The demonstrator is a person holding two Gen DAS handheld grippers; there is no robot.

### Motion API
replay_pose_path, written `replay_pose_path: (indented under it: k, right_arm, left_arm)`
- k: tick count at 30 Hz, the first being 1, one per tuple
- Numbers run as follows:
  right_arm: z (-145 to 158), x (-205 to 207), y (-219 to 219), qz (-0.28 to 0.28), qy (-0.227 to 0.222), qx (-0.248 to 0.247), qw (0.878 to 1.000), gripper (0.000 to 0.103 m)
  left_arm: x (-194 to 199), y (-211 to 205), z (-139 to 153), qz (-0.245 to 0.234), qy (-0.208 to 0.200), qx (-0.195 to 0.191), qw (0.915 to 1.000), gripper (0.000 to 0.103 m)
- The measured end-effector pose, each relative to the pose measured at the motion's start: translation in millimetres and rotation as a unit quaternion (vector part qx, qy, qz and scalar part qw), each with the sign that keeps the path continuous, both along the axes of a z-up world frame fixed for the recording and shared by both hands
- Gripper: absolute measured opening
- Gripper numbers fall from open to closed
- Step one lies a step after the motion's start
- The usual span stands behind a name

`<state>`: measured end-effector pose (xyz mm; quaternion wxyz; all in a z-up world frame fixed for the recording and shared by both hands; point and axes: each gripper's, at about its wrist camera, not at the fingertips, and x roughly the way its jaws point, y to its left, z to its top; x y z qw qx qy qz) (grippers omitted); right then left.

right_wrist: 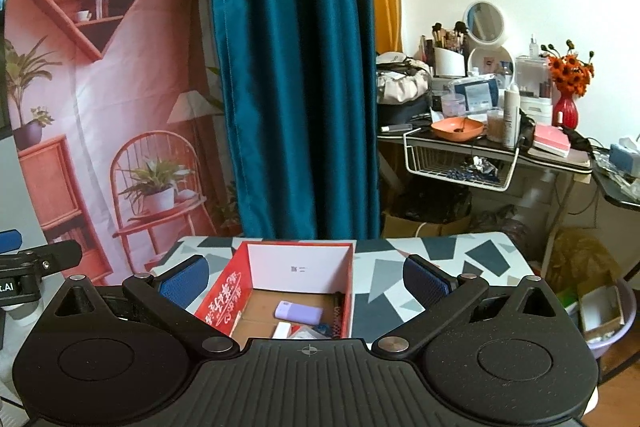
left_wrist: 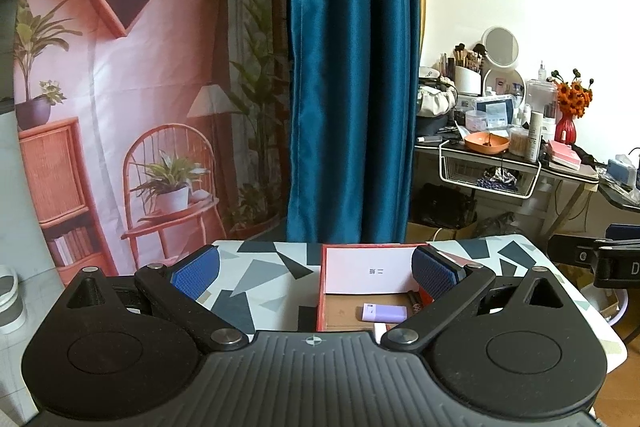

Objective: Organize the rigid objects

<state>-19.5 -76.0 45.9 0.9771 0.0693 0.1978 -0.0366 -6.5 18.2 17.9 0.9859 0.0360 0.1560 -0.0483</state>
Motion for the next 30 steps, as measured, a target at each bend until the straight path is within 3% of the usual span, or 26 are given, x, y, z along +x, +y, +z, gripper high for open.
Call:
replay_pose_path:
  k: [30]
  right_arm:
    - [0.2, -3.0, -3.4, -0.012, -0.001, 0.0, 1.0, 0.103]
  left_arm:
    - [-2.5, 0.1, 0.8, 0.004, 0.003, 0.004, 1.0, 0.103]
